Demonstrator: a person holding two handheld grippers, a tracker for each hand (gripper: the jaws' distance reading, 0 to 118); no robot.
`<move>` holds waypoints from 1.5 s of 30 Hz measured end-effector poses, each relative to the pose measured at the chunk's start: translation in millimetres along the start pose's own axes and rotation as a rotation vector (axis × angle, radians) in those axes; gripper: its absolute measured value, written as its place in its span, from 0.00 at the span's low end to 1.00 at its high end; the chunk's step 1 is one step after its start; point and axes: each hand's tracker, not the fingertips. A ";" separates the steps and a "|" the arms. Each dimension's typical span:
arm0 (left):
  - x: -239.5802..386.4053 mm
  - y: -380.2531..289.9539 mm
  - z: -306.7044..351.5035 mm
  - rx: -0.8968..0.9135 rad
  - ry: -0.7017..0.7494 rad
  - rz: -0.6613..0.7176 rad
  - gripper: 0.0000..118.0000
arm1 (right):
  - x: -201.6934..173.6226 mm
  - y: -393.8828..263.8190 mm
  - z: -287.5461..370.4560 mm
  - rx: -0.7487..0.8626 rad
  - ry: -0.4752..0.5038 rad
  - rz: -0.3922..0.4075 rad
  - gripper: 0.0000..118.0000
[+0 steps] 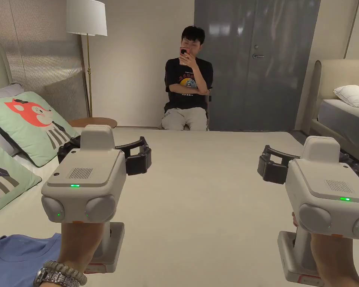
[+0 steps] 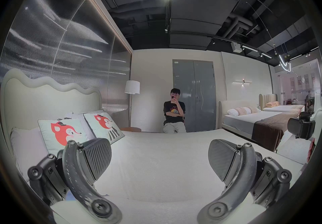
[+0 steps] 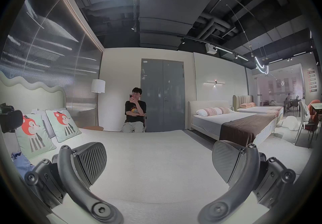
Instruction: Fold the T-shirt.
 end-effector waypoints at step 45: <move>5.4 -5.6 3.6 -0.003 -0.016 -0.006 0.94 | -0.9 -2.2 8.6 0.019 -0.015 0.023 1.00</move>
